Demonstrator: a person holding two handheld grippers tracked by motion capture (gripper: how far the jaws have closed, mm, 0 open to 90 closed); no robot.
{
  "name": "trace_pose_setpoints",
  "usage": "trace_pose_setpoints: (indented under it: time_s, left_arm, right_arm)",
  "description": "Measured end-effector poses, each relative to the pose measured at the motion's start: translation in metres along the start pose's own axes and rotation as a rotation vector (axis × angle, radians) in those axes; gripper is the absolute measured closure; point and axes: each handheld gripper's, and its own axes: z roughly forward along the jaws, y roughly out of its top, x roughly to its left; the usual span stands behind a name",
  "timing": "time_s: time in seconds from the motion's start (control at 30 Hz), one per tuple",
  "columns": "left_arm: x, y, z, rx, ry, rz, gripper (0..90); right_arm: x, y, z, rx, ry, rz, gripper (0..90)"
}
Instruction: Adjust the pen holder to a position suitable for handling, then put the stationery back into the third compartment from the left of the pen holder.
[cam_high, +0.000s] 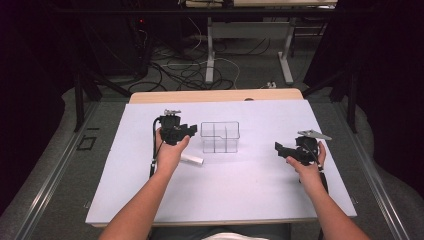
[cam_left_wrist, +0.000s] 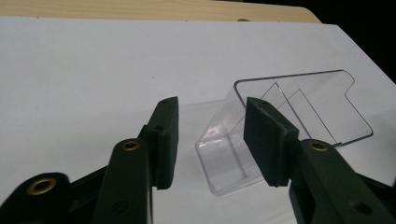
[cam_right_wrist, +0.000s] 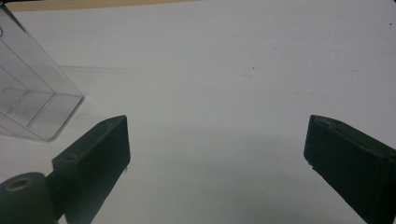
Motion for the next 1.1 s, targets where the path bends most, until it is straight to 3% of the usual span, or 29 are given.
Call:
trace_pose_setpoints:
  time_s: [0.23,0.4,0.47,0.53,0.7,0.87,0.97,1.1]
  left_arm:
    - [0.006,-0.008,-0.017,-0.033,-0.006,0.031,43.4]
    - [0.015,-0.014,-0.029,-0.032,-0.004,0.101,34.7]
    - [0.019,-0.017,-0.033,-0.063,0.003,0.142,33.1]
    - [0.023,-0.020,-0.037,-0.069,0.023,0.158,28.1]
    - [0.035,-0.030,-0.045,-0.058,0.028,0.169,22.1]
    - [0.047,-0.041,-0.052,-0.072,-0.007,0.153,13.4]
    - [0.052,-0.044,-0.054,-0.072,-0.027,0.134,0.4]
    - [0.054,-0.050,-0.057,-0.080,-0.021,0.178,0.2]
  right_arm:
    - [0.007,0.001,-0.002,0.012,0.023,-0.013,6.6]
    - [0.012,0.001,-0.005,0.010,0.035,-0.026,6.6]
    - [0.012,0.001,-0.005,0.009,0.035,-0.026,6.6]
    - [0.013,0.001,-0.005,0.010,0.036,-0.028,6.6]
    - [0.016,0.001,-0.008,0.018,0.047,-0.035,6.5]
    - [0.021,0.002,-0.012,0.035,0.060,-0.041,5.5]
    - [0.025,0.003,-0.014,0.049,0.077,-0.058,0.3]
    - [0.032,0.002,-0.014,0.070,0.119,-0.111,0.0]
